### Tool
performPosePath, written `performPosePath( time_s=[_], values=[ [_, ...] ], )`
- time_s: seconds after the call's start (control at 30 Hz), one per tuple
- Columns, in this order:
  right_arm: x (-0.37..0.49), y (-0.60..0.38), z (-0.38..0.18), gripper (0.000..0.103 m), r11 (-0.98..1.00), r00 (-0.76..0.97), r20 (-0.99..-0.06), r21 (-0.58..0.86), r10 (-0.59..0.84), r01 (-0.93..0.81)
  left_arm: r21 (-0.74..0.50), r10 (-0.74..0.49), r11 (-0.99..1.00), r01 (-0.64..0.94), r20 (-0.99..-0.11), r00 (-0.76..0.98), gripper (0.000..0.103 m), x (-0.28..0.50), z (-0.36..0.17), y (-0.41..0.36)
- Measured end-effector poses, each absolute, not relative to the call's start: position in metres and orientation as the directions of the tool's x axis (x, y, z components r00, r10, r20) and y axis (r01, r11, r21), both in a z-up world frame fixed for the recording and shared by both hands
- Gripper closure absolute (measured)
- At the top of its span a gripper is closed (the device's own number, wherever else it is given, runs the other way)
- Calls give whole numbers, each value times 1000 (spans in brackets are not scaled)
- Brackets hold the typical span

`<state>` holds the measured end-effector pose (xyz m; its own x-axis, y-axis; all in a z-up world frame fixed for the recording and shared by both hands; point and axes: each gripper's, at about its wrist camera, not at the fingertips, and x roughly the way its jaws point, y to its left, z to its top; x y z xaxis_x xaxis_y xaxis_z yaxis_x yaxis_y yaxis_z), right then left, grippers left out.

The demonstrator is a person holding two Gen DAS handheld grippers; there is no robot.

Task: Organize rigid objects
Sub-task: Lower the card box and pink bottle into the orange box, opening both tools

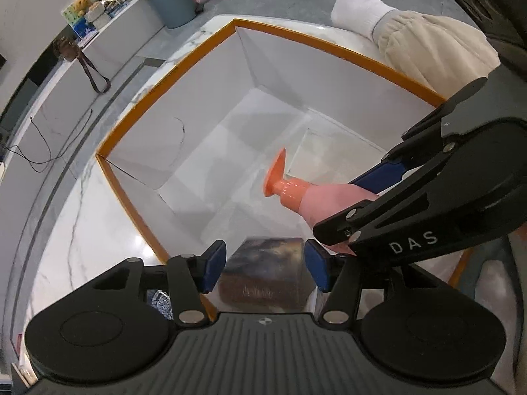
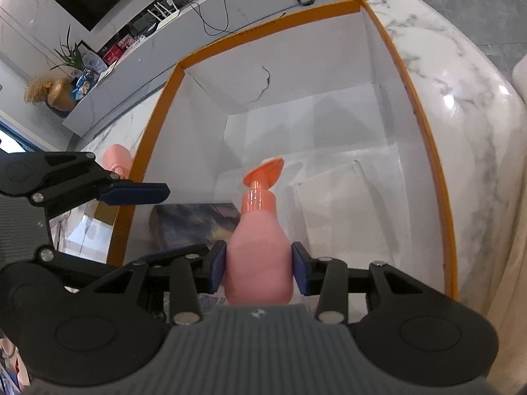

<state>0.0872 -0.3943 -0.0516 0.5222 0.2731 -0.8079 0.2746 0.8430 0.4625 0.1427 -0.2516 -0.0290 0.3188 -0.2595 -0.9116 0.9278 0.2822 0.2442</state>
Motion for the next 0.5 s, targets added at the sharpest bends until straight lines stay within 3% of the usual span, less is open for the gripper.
performPosePath(
  time_s=[0.5],
  values=[
    [91,-386,-59,60,866,480,-840,418,253,275,109,-340,305,946,-916,215,52,136,2,-235]
  ],
)
